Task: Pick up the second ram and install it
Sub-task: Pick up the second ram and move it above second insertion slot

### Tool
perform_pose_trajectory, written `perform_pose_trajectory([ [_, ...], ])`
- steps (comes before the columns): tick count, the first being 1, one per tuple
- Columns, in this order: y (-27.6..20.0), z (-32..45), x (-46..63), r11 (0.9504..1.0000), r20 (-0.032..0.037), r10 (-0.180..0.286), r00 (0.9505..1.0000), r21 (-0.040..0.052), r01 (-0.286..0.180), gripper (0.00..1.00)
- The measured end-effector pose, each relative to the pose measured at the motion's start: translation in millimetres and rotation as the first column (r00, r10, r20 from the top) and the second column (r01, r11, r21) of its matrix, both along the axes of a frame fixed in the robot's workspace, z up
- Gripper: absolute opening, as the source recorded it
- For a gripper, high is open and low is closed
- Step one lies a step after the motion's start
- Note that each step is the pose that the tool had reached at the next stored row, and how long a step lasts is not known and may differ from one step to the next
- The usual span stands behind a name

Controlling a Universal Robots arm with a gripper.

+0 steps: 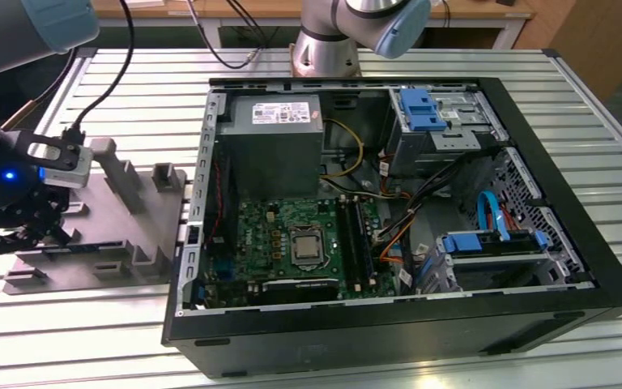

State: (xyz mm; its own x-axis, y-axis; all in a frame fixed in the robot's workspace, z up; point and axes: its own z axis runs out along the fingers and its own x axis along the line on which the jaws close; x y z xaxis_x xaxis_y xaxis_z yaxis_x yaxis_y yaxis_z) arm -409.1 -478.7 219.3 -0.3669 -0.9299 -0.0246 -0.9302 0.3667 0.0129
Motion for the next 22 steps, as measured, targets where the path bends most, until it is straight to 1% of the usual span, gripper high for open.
perform_pose_trajectory([
  [6,0.0,0.0,0.0,0.9986,0.0000,0.052,0.9986,0.0001,-0.052,0.11],
  [12,0.0,0.0,0.0,0.9943,0.0000,0.106,0.9943,0.0000,-0.106,0.11],
  [17,0.0,0.0,0.0,0.9881,0.0000,0.154,0.9881,0.0001,-0.154,0.11],
  [22,0.0,0.0,0.0,0.9790,0.0000,0.204,0.9790,0.0000,-0.204,0.11],
])
